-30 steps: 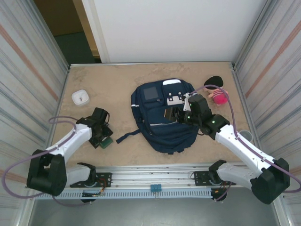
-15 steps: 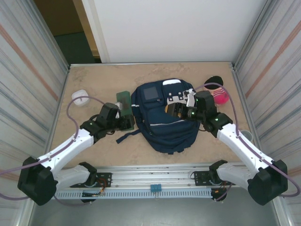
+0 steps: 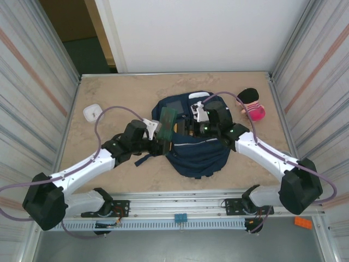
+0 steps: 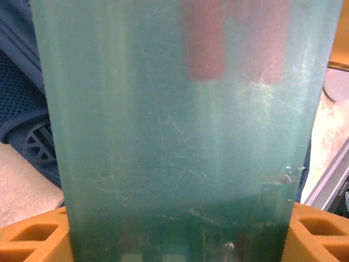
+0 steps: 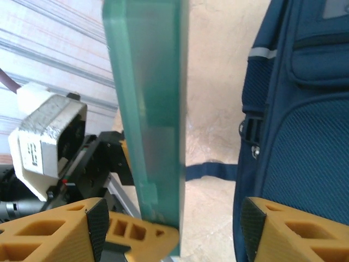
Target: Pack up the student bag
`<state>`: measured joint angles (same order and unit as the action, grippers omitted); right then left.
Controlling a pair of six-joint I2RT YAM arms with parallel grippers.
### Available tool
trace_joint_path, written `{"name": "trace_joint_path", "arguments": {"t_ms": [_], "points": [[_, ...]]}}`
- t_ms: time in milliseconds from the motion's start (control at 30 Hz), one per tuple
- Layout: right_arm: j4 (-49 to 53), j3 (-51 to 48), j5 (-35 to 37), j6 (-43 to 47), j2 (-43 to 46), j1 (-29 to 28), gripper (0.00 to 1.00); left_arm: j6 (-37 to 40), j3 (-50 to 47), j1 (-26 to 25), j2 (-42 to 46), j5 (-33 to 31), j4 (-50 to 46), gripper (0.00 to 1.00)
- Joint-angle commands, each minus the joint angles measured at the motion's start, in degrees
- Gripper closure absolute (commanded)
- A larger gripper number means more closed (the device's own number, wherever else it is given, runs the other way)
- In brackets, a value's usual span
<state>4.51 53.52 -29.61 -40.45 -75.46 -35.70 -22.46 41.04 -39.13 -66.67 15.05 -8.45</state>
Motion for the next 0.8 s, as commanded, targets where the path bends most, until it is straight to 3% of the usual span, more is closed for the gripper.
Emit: {"name": "trace_joint_path", "arguments": {"t_ms": [0, 167, 367, 500, 600, 767], "points": [[-2.3, 2.4, 0.6, -0.3, -2.3, -1.4, 0.36, 1.6, 1.9, -0.9, -0.5, 3.0, 5.2, 0.46], [-3.5, 3.7, 1.7, -0.7, -5.5, -2.5, 0.45, 0.9, 1.9, -1.8, -1.4, 5.0, 8.0, 0.46], [-3.4, 3.4, 4.2, -1.1, -5.4, -2.7, 0.72, 1.6, 2.5, -2.7, -2.2, 4.8, 8.1, 0.45], [-1.5, 2.2, 6.1, -1.1, -2.0, -0.9, 0.77, 3.1, 3.6, -2.8, -2.5, 1.6, 5.9, 0.26], [-0.3, -0.9, 5.3, -2.6, 3.0, 4.9, 0.79, 7.5, 6.7, -2.8, -4.0, -2.5, 1.4, 0.17], [2.9, -7.4, -3.1, -5.8, 14.3, 22.8, 0.79, 21.0, 12.4, -4.9, -9.7, -4.3, -2.4, 0.13]]}}
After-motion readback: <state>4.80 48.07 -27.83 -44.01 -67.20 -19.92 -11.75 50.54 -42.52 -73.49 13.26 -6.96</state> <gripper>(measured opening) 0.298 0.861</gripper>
